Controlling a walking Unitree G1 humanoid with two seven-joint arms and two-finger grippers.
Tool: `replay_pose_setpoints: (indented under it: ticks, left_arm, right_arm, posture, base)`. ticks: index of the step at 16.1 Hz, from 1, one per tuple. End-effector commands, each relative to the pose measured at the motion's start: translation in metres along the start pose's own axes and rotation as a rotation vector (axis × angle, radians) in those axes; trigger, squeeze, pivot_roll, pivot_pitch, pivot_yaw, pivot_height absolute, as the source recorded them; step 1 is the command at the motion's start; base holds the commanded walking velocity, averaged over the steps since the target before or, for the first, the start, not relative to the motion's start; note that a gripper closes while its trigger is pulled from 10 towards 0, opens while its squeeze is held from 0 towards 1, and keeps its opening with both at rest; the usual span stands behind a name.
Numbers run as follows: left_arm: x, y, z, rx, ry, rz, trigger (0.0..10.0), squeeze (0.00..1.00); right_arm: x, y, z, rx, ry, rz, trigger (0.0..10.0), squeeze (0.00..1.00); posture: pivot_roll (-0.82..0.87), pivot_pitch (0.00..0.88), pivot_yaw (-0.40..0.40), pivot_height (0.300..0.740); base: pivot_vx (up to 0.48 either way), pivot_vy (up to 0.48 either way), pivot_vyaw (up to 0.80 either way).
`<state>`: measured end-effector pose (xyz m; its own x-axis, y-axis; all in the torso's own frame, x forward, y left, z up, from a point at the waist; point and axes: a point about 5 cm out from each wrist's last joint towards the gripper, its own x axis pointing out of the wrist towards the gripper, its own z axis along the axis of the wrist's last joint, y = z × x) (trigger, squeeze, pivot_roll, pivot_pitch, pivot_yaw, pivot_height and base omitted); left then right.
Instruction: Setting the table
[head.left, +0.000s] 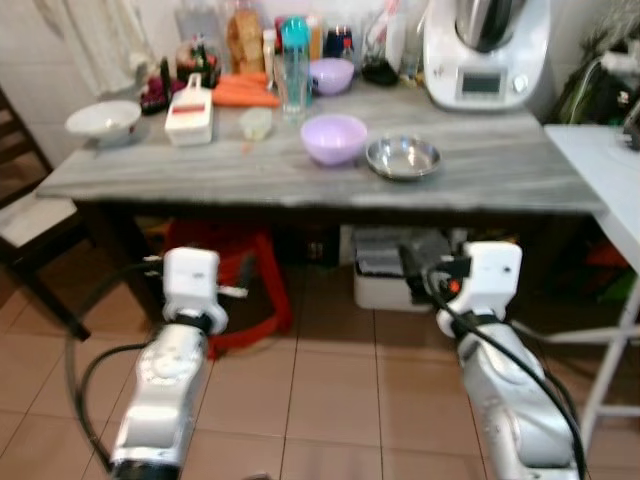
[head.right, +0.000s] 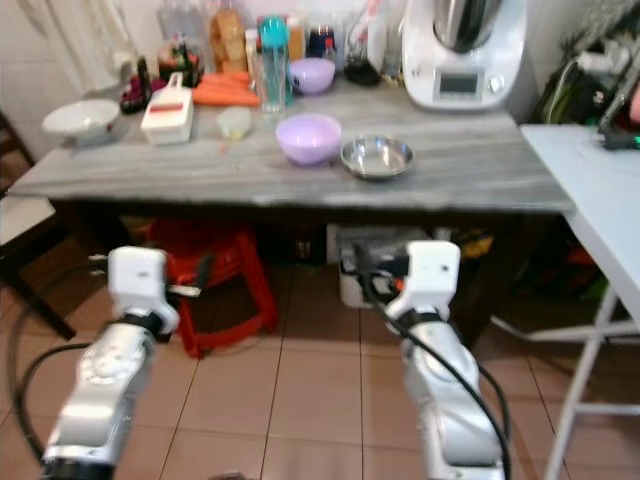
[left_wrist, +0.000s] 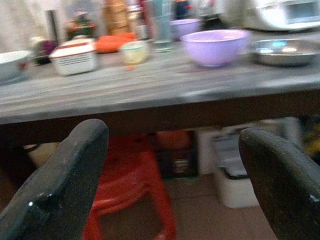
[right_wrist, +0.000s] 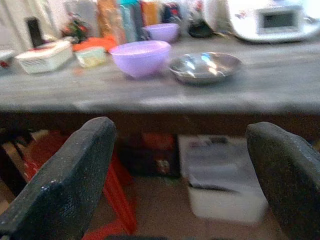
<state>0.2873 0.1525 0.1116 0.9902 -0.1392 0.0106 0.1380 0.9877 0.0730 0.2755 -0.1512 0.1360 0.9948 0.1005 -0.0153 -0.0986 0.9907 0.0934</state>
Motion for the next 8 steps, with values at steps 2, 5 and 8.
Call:
replay_pose_setpoints:
  ticks: [2, 5, 8]
  left_arm:
    - [0.0010, 0.0056, 0.0032, -0.010, -0.014, -0.022, 10.0, 0.00]
    - [0.0001, 0.0026, 0.0060, 0.024, -0.030, -0.067, 10.0, 0.00]
    - [0.0007, 0.0031, 0.0061, 0.023, -0.032, -0.070, 10.0, 0.00]
  right_arm:
    - [0.0011, 0.0030, -0.0008, 0.004, 0.007, 0.014, 10.0, 0.00]
    - [-0.0002, 0.0063, -0.0043, 0.046, 0.031, 0.032, 10.0, 0.00]
    - [-0.0007, 0.0085, -0.0025, 0.075, 0.018, 0.042, 10.0, 0.00]
  posture:
    - [-0.03, 0.008, 0.021, 0.740]
    - [-0.04, 0.008, 0.021, 0.740]
    - [-0.03, 0.011, 0.022, 0.740]
  base:
    - [0.000, 0.000, 0.00]
    - [0.000, 0.000, 0.00]
    - [0.000, -0.090, 0.00]
